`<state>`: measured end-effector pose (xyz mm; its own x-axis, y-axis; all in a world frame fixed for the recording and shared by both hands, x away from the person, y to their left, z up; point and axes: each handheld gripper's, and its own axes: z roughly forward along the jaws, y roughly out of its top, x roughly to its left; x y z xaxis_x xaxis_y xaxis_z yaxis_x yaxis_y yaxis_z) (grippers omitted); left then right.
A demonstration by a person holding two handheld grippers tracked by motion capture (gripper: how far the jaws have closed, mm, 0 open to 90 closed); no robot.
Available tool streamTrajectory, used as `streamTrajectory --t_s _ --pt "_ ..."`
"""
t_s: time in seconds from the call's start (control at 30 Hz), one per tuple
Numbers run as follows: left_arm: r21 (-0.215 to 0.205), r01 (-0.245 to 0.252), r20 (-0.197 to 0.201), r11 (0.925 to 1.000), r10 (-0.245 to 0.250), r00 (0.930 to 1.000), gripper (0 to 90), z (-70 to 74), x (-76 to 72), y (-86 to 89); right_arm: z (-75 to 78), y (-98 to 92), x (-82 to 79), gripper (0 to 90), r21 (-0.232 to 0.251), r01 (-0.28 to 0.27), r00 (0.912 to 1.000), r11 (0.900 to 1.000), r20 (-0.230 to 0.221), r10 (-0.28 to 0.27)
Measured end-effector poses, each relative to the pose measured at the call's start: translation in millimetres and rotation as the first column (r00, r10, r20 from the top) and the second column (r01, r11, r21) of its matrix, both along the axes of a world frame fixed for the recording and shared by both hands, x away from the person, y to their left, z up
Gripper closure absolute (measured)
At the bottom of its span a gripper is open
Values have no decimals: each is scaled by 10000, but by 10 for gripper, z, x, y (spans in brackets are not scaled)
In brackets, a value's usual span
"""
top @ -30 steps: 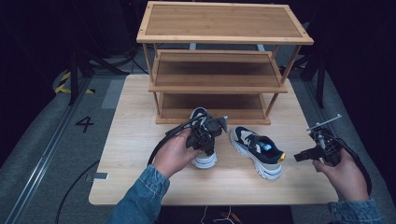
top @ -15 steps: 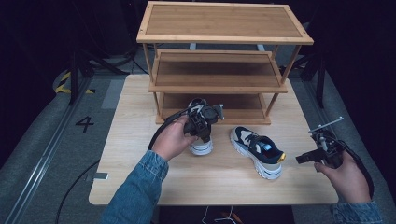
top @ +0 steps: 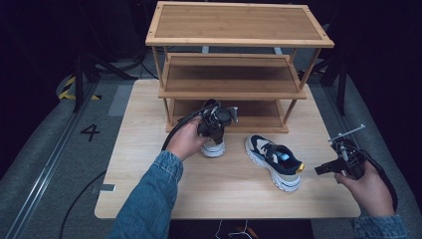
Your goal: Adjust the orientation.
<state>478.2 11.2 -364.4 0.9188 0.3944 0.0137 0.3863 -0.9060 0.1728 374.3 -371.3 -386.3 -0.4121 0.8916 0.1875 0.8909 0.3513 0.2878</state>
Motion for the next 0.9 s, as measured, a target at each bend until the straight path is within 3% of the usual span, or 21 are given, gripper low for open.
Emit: streamTrajectory --t_s 0.2,0.47,0.53,0.63,0.7,0.9 --pt "76 -5 -83 10000 5 10000 681 -106 80 4 8 -12 -11 578 12 18 10000 10000 26 -18" --pt "-63 -96 -36 9999 96 9999 667 -122 77 47 0 13 -6 577 -24 -51 10000 10000 20 51" --pt "-15 -106 40 9999 107 9999 647 -125 61 46 1 19 -4 575 -28 -54 10000 10000 26 54" --pt "-131 -352 -242 9993 348 9991 588 -137 32 30 6 26 -1 571 -21 -69 10000 10000 34 69" --pt "-38 -218 -156 9998 218 9996 572 -130 32 23 8 30 1 568 -39 -65 10000 10000 21 65" --pt "-74 -509 -100 9987 508 9987 535 -82 -17 21 8 57 17 555 -40 -164 9998 9999 72 164"
